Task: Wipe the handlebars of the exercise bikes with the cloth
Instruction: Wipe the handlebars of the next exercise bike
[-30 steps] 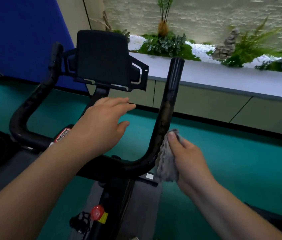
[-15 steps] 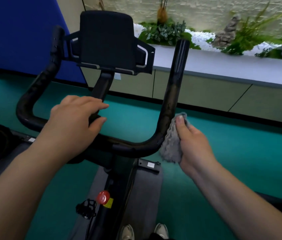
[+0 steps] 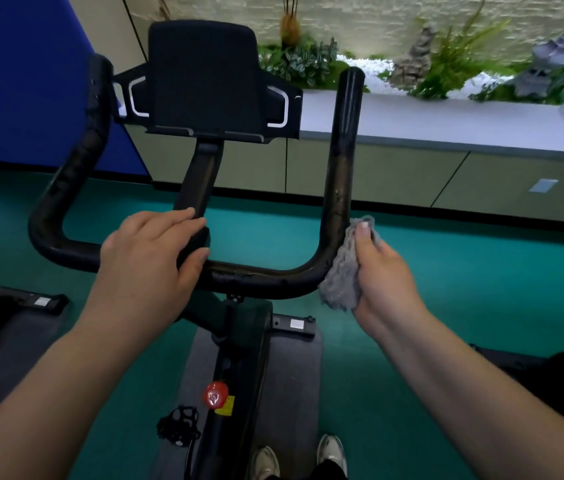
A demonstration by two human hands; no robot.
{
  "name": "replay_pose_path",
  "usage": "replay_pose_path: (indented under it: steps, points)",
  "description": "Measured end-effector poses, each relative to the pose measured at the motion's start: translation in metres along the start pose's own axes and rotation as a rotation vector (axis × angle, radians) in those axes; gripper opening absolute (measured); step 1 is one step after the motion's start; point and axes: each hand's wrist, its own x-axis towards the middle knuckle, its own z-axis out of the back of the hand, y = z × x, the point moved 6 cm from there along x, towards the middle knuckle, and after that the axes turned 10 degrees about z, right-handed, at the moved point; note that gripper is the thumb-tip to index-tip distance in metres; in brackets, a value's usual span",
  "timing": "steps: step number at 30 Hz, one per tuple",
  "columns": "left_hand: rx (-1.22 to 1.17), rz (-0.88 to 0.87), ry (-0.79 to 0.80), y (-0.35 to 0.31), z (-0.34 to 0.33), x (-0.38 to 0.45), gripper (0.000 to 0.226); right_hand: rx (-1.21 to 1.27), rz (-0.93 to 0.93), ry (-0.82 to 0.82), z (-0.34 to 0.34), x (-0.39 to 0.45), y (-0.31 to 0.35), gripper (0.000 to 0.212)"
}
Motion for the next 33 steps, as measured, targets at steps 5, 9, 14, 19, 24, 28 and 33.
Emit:
replay_pose_path:
  steps: [5,9,14,19,24,28,33]
  points:
    - [-0.063,0.002,-0.010,0.004,-0.003,-0.005,0.036,0.064,-0.038,-0.055,-0.001,-0.016,-0.011,0.026]
    - [-0.101,0.002,-0.026,0.004,-0.006,-0.008,0.036,0.052,-0.144,0.012,-0.003,-0.064,-0.039,0.021]
    - [-0.112,-0.026,0.018,0.007,-0.007,-0.008,0.042,0.126,-0.082,-0.100,-0.003,-0.047,-0.026,0.021]
    - [-0.161,-0.044,0.070,0.014,-0.004,-0.012,0.048,0.118,-0.052,-0.103,-0.006,-0.050,-0.025,0.018]
    - [-0.243,-0.047,0.084,0.019,0.001,-0.017,0.049,0.112,-0.154,-0.044,-0.025,-0.081,-0.059,0.020]
    - [-0.246,-0.068,0.106,0.019,0.001,-0.016,0.051,0.113,-0.185,0.069,-0.058,-0.094,-0.078,0.026]
    - [-0.264,-0.068,0.113,0.030,0.007,-0.022,0.051,0.104,-0.195,0.079,-0.094,-0.100,-0.095,0.026]
